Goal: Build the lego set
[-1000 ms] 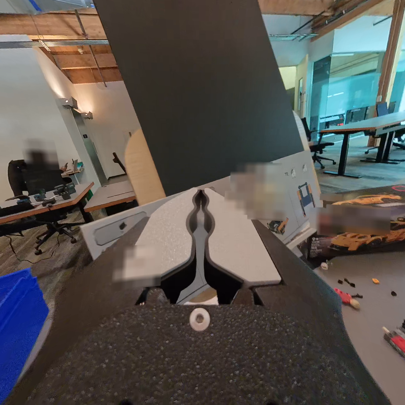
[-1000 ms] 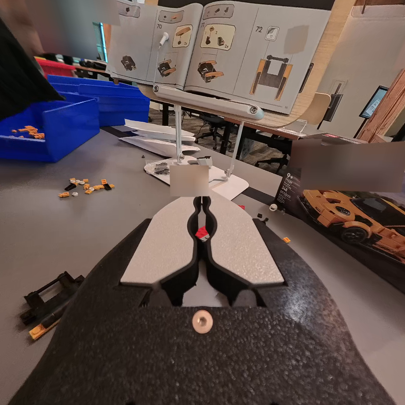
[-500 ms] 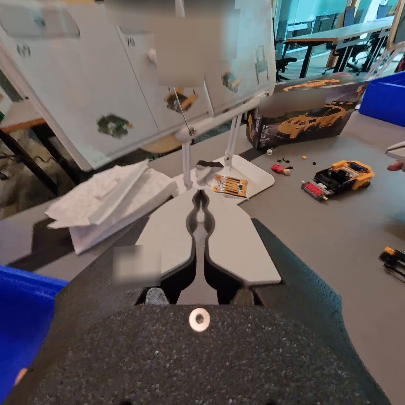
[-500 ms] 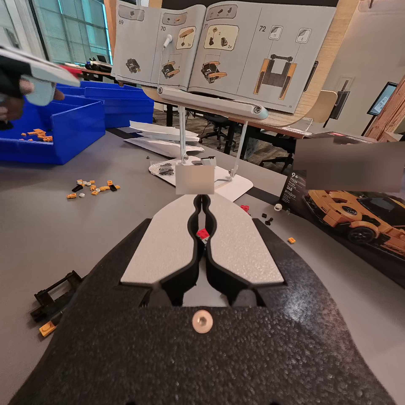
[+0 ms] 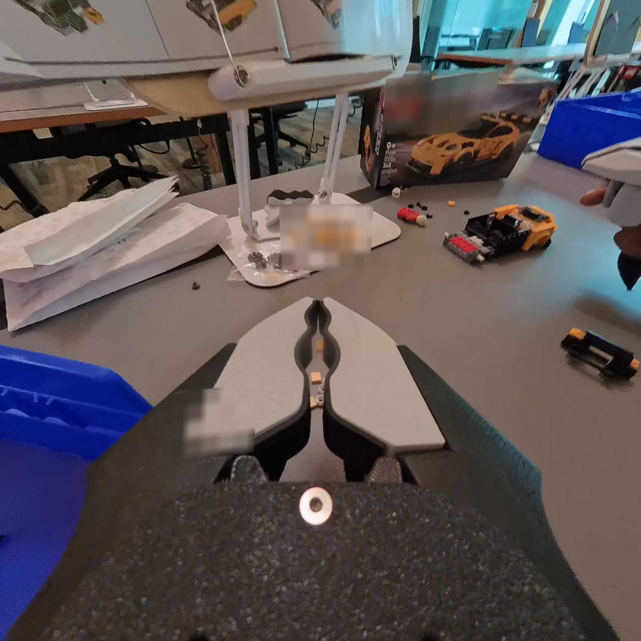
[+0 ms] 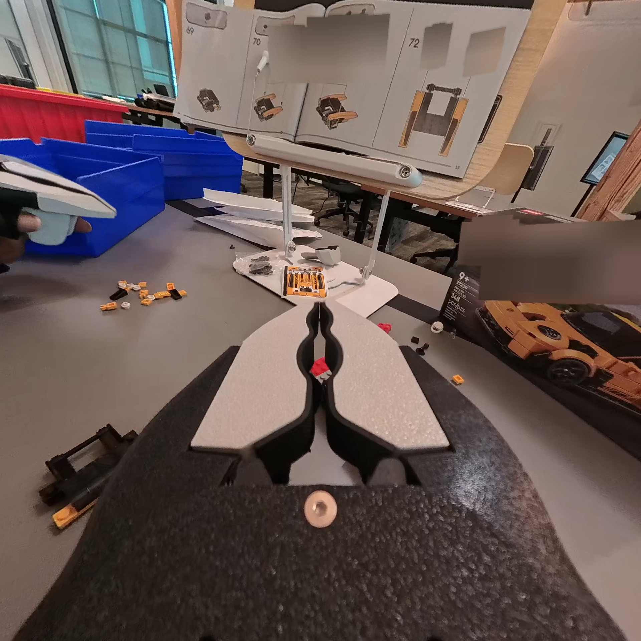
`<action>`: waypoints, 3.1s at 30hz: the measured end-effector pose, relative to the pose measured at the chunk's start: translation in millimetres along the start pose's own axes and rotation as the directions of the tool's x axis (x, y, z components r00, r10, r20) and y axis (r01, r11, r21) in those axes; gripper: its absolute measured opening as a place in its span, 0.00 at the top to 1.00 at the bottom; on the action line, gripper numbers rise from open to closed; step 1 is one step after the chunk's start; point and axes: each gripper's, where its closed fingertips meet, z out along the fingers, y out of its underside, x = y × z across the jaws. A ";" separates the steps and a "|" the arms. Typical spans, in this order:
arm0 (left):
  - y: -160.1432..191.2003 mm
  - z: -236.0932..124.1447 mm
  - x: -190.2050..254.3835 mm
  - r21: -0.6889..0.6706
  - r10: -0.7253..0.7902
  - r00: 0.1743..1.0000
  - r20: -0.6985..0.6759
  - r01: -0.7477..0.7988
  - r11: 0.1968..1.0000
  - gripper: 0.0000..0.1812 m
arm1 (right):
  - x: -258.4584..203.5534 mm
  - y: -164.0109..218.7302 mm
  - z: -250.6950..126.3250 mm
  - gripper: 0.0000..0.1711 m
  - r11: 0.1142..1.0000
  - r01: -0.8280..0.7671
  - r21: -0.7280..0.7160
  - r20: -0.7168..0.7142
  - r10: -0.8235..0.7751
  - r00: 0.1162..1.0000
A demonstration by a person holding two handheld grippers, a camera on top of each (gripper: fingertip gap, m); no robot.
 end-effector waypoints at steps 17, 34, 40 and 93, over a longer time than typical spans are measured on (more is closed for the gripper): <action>15.4 6.1 2.3 -0.072 0.116 0.993 -0.014 -0.117 0.991 1.00 | -3.5 5.7 2.0 1.00 0.999 0.031 -0.027 0.014 -0.030 0.999; 20.6 2.3 2.2 -0.154 0.167 0.983 -0.073 -0.176 0.972 0.94 | -5.9 3.4 1.0 1.00 1.000 0.018 -0.021 0.018 -0.018 1.000; 43.1 -0.2 9.8 -0.279 0.153 0.970 -0.189 -0.202 0.939 0.93 | -9.0 0.4 -0.2 1.00 1.000 0.019 -0.014 0.025 -0.018 1.000; 120.9 -153.5 -279.6 -0.884 0.217 0.866 -0.451 -0.466 0.020 0.93 | 4.6 20.3 5.3 0.99 0.997 0.021 -0.080 -0.030 -0.023 0.999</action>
